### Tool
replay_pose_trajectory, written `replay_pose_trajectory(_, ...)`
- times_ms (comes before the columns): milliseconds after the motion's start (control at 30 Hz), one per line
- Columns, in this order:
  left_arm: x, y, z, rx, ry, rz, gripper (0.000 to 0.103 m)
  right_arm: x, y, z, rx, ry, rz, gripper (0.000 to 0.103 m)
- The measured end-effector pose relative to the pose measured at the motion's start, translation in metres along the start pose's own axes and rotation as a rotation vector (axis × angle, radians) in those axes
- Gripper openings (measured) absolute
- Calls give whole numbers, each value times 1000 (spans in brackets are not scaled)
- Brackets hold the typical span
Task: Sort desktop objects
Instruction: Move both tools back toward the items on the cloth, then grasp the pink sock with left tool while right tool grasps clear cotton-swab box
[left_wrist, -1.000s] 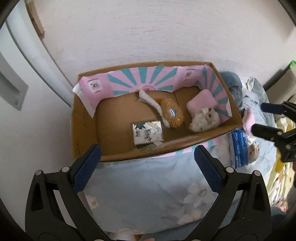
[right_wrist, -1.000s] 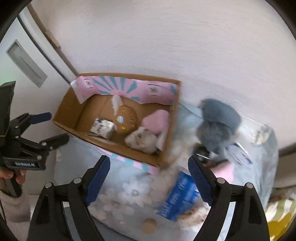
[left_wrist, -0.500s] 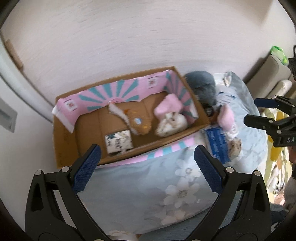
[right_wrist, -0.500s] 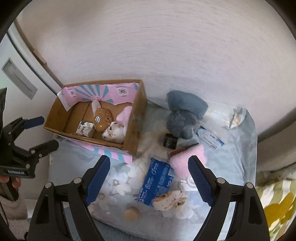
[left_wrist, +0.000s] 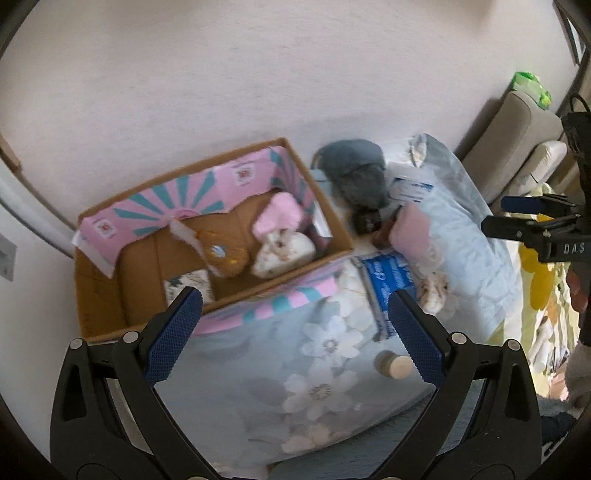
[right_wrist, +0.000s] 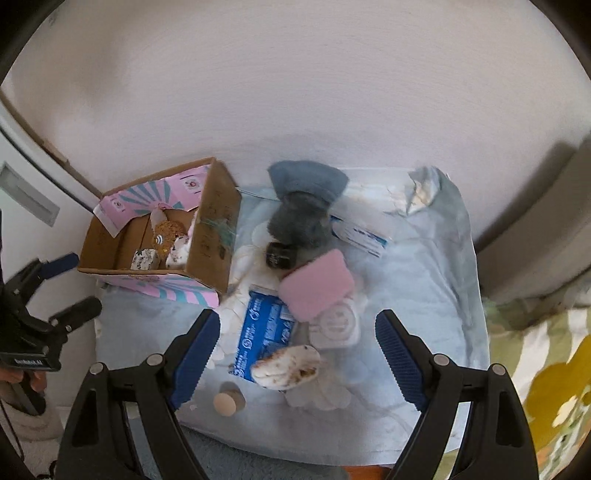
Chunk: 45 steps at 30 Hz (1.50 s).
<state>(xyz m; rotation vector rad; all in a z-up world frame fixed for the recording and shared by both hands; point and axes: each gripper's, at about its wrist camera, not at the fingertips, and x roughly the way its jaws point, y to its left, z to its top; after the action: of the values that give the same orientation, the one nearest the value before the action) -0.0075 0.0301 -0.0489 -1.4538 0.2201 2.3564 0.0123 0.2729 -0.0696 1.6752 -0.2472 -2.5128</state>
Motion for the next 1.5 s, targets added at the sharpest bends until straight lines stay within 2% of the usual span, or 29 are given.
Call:
replay_pose_trajectory(133,8,-25,-4,18,9,-26,100,1,-24,-3,11,3,6,84)
replay_pose_trajectory(267,19,-48,-8,37,28,-41,100,-3,-44,4,-38,-15,9,84)
replay_pose_trajectory(467,58,-72,-15,-47,114,-61,100,11,-68,20,-119,7,8,84)
replay_pose_trajectory(567,71,-89,-13,-73,114,-51,99,26,-79,28,-167,36,20,84)
replay_pose_trajectory(767,82,-135,9,44,26,-18,97,56,-95,53,-293,74,69,84)
replay_pose_trajectory(867,105,-154,27,124,-9,17,91,75,-100,69,-362,92,106,84)
replay_pose_trajectory(967,136,-162,38,168,0,33,83,100,-98,80,-442,113,125,82)
replay_pose_trajectory(1167,175,-173,42,228,41,29,80,146,-90,85,-518,195,131,72)
replay_pose_trajectory(1200,178,-175,41,242,43,30,80,151,-88,85,-530,206,135,66)
replay_pose_trajectory(1267,183,-177,41,254,50,30,72,159,-84,83,-549,224,147,61)
replay_pose_trajectory(1300,187,-176,41,255,66,21,60,162,-82,83,-560,228,149,54)
replay_pose_trajectory(1333,189,-174,41,248,71,1,47,164,-80,82,-570,227,147,41)
replay_pose_trajectory(1367,190,-173,41,241,78,-6,43,165,-79,81,-580,231,146,40)
replay_pose_trajectory(1500,184,-171,40,233,70,-9,37,156,-74,76,-606,200,141,32)
